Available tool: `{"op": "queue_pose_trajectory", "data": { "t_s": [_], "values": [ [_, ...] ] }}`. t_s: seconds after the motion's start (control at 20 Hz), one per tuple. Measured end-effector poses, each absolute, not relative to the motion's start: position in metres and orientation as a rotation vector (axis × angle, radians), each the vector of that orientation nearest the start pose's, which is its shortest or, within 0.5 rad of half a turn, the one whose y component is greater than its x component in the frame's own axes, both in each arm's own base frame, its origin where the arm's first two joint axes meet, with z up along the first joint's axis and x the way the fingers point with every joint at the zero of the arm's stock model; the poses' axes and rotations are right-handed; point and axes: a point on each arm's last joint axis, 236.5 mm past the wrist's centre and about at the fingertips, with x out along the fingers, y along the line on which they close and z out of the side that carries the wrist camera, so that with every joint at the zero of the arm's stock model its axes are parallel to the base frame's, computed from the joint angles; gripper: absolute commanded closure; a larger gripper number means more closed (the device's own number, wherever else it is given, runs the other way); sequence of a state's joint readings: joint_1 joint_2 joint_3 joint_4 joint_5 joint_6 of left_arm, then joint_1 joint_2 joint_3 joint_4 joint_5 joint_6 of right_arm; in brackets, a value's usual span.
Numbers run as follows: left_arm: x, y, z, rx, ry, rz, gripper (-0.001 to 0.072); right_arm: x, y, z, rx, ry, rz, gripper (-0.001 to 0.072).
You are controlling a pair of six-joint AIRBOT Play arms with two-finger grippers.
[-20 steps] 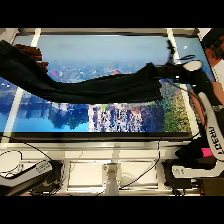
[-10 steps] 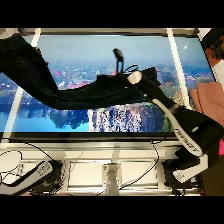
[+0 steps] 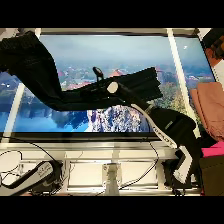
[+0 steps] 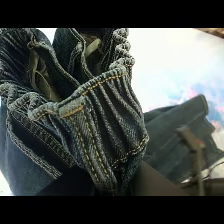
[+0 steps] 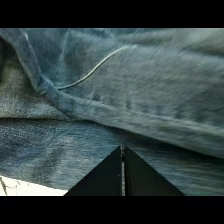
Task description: Fold the clothes and pants, and hang the long-sleeved shirts on hangers.
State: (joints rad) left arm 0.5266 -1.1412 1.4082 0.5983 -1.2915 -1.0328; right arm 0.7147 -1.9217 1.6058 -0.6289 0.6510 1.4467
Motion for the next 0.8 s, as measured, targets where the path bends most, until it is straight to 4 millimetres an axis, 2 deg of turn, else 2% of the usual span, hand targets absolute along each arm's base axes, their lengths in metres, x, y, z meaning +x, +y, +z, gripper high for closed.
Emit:
{"op": "queue_pose_trajectory", "data": {
  "t_s": [0.2,0.55,0.65,0.8],
  "values": [
    [0.411,0.001,0.241,-0.402,0.603,-0.456,0.0658,0.373,0.515,-0.04,0.553,1.153,0.809,0.0694],
    [0.42,-0.037,0.247,-0.396,0.586,-0.513,0.0658,0.34,0.581,-0.049,0.591,1.205,0.88,0.0693],
    [0.421,-0.05,0.247,-0.389,0.588,-0.535,0.0658,0.333,0.585,-0.053,0.571,1.237,0.902,0.0693],
    [0.423,-0.067,0.247,-0.389,0.591,-0.569,0.0658,0.343,0.568,-0.056,0.531,1.277,0.899,0.0693]
  ]
}}
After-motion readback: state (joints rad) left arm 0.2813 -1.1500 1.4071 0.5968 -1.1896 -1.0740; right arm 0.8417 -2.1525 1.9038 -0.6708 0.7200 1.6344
